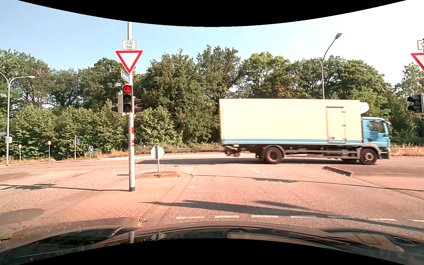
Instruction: Follow the waypoints while adhering to traffic rules and regulations
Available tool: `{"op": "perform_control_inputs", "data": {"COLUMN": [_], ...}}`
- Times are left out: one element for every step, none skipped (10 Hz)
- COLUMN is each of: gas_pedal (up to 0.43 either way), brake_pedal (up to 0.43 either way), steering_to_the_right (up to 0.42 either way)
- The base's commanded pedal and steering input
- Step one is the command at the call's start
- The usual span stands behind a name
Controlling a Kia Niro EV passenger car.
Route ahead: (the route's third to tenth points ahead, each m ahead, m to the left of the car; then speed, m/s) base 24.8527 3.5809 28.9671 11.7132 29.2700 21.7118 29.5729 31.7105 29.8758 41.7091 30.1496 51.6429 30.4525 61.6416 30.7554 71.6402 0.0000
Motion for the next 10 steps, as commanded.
{"op": "perform_control_inputs", "data": {"gas_pedal": [0.0,0.0,0.0,0.0,0.0,0.0,0.0,0.0,0.0,0.0], "brake_pedal": [0.305,0.311,0.305,0.305,0.305,0.311,0.305,0.305,0.305,0.299], "steering_to_the_right": [-0.001,-0.001,-0.001,-0.001,-0.001,-0.001,-0.001,-0.001,-0.001,-0.001]}}
